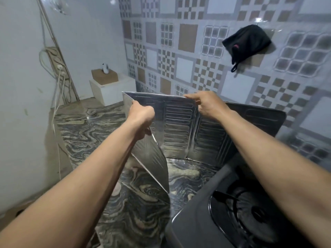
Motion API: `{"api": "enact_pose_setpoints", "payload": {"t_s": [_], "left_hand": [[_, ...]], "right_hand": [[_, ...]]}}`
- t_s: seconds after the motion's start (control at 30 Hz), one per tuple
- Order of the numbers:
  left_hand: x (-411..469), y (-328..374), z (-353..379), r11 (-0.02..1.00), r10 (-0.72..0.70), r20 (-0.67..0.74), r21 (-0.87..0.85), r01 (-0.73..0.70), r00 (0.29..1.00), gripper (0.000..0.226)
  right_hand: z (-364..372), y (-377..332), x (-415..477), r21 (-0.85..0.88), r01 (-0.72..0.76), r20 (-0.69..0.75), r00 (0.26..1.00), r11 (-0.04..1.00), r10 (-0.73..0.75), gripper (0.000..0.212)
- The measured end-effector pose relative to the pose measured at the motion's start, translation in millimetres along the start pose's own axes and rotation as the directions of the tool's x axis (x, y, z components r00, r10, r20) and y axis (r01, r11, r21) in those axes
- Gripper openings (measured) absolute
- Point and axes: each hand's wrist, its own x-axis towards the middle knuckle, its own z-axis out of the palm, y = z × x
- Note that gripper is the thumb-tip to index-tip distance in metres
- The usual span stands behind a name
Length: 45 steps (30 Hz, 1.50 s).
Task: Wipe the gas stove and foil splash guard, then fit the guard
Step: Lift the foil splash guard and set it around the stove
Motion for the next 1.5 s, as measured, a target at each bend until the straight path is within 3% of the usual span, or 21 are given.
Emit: {"api": "enact_pose_setpoints", "payload": {"t_s": [0.1, 0.23, 0.4, 0.5, 0.7, 0.87, 1.03, 1.17, 1.5], "left_hand": [[10.1, -2.2, 6.8, 0.994, 0.073, 0.129, 0.076, -0.084, 0.989, 0.066], [17.7, 1.5, 10.3, 0.987, 0.101, 0.259, 0.099, -0.130, 0.961, 0.046], [14.3, 18.1, 14.8, 0.974, 0.127, 0.422, 0.116, -0.192, 0.898, 0.069], [16.9, 24.7, 23.3, 0.967, 0.103, 0.508, 0.150, -0.205, 0.855, 0.081], [24.2, 35.0, 50.6, 0.944, 0.115, 0.544, 0.200, -0.262, 0.831, 0.090], [25.3, 55.0, 76.7, 0.911, 0.103, 0.640, 0.247, -0.331, 0.762, 0.094], [27.6, 57.8, 110.4, 0.877, 0.096, 0.727, 0.261, -0.403, 0.680, 0.093], [27.3, 64.3, 128.3, 0.794, 0.112, 0.750, 0.326, -0.513, 0.651, 0.093], [-11.8, 76.0, 188.3, 0.876, 0.060, 0.827, 0.224, -0.427, 0.558, 0.091]], "right_hand": [[-0.1, 14.7, -2.2, -0.067, 0.020, 0.005, 1.000, 0.998, -0.020, 0.068], [-3.2, 35.3, -9.4, -0.076, 0.021, -0.030, 0.999, 0.997, -0.023, 0.045], [-25.0, 73.7, -15.8, -0.194, -0.033, -0.029, 0.999, 0.980, 0.028, 0.064], [-38.6, 91.2, -27.8, -0.260, -0.047, -0.050, 0.998, 0.964, 0.036, 0.062], [-59.9, 126.7, -50.7, -0.213, -0.168, -0.112, 0.983, 0.963, 0.147, 0.065], [-92.6, 141.8, -69.9, -0.361, -0.241, -0.160, 0.968, 0.901, 0.195, 0.055], [-84.8, 150.0, -73.3, -0.283, -0.262, -0.086, 0.965, 0.923, 0.247, 0.057], [-89.4, 161.6, -94.6, -0.244, -0.288, -0.145, 0.955, 0.926, 0.259, 0.066], [-133.5, 189.8, -150.5, -0.280, -0.413, -0.199, 0.908, 0.867, 0.368, 0.075]]}}
